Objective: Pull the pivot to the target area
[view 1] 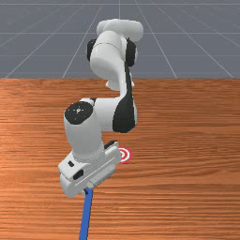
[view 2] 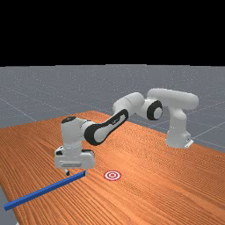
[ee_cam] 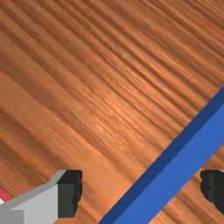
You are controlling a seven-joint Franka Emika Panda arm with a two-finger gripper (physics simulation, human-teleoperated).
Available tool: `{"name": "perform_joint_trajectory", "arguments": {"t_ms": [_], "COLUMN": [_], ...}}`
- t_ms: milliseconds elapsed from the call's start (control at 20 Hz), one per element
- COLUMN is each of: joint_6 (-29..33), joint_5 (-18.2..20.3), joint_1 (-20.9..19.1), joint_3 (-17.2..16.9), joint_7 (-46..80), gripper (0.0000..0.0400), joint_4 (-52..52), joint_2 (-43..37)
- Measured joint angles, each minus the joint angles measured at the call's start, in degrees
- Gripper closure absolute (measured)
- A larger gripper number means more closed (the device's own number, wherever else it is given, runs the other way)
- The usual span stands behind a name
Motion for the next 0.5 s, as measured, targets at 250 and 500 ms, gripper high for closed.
{"name": "perform_joint_trajectory", "arguments": {"t_ms": [250, 500], "joint_6": [0.0, 2.7], "joint_5": [0.0, 0.9], "joint_1": [0.0, 0.3], "joint_3": [0.0, -0.6], "joint_7": [0.0, 4.8], "gripper": [0.0, 0.0], "joint_4": [0.0, -4.6], "joint_2": [0.0, -2.1]}}
